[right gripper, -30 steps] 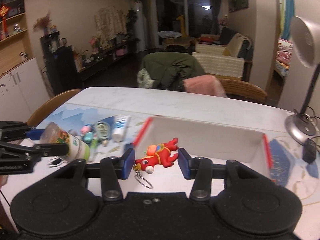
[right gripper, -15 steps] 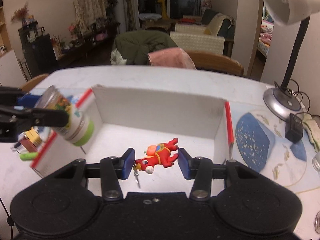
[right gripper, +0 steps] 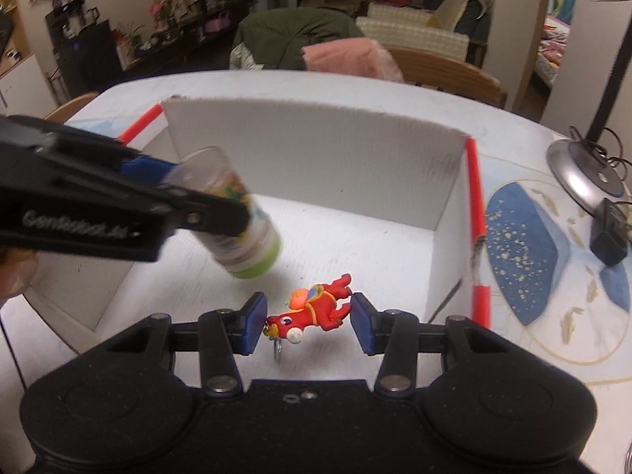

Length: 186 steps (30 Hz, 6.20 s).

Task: Organize rigid objects
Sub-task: 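Carry the jar with left gripper while right gripper carries the keychain over the box, then lower and release the jar in the box while right gripper releases the keychain, then withdraw both grippers from the box back toward the item pile, then grasp the white sunglasses with left gripper while right gripper grasps the green glue stick, then carry the sunglasses with left gripper while right gripper carries the glue stick into the box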

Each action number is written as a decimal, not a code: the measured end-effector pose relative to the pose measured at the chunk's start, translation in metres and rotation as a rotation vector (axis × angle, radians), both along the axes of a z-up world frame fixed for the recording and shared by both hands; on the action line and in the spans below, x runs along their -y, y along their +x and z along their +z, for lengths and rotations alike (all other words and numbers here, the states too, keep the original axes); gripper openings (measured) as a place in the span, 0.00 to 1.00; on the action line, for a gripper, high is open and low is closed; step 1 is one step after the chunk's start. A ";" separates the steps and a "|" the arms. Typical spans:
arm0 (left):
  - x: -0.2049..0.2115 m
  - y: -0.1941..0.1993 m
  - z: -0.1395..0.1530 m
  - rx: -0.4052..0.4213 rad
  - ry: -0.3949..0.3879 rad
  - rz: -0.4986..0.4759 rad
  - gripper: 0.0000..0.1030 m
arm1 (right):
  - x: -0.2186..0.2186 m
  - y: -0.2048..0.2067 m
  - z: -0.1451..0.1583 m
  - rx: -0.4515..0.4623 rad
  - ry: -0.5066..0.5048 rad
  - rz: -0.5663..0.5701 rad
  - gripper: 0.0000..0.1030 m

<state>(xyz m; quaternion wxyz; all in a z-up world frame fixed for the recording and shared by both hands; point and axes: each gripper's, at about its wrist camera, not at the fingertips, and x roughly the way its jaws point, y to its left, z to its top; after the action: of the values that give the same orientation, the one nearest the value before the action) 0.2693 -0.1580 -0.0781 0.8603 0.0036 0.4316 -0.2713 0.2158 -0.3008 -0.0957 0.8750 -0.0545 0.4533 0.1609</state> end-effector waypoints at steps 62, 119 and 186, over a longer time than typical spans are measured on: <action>-0.165 -0.136 0.067 0.174 -0.025 0.174 0.76 | -0.084 -0.091 0.087 0.144 0.154 0.043 0.84; -0.373 -0.085 -0.050 0.162 0.072 0.185 1.00 | -0.333 -0.051 -0.035 0.000 0.028 0.173 0.96; -0.341 -0.143 0.016 0.164 -0.012 0.217 0.06 | -0.209 -0.109 0.063 0.083 0.068 0.063 0.78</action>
<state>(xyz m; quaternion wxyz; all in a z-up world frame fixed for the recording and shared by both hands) 0.1259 0.1829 -0.0622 0.9169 -0.0261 0.3562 -0.1783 0.1066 -0.0919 -0.0331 0.8890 -0.0454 0.4089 0.2012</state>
